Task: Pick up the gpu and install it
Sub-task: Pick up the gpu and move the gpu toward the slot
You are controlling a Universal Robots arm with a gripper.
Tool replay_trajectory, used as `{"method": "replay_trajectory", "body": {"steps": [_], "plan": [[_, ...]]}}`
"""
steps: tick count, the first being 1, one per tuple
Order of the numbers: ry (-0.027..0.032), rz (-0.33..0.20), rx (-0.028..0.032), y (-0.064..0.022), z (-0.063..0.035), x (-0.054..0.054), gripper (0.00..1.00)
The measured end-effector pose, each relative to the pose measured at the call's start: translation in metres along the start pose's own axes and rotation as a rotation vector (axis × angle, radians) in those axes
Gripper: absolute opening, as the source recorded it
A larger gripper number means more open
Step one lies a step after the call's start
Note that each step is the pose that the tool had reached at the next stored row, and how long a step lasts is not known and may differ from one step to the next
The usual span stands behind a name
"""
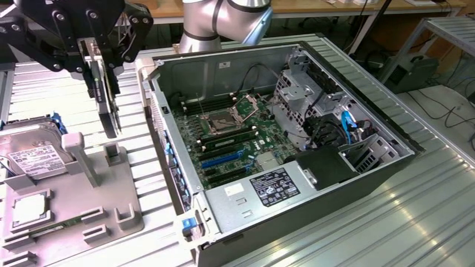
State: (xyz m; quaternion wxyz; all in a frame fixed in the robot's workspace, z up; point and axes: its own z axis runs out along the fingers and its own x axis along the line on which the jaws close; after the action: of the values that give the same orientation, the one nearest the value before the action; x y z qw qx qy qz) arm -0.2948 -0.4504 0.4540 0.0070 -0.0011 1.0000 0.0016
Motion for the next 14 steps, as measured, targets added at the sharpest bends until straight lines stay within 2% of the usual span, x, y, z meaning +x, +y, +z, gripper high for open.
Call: {"method": "replay_trajectory", "body": {"steps": [14], "plan": [[0.0,0.0,0.0,0.0,0.0002,-0.013,0.28]]}}
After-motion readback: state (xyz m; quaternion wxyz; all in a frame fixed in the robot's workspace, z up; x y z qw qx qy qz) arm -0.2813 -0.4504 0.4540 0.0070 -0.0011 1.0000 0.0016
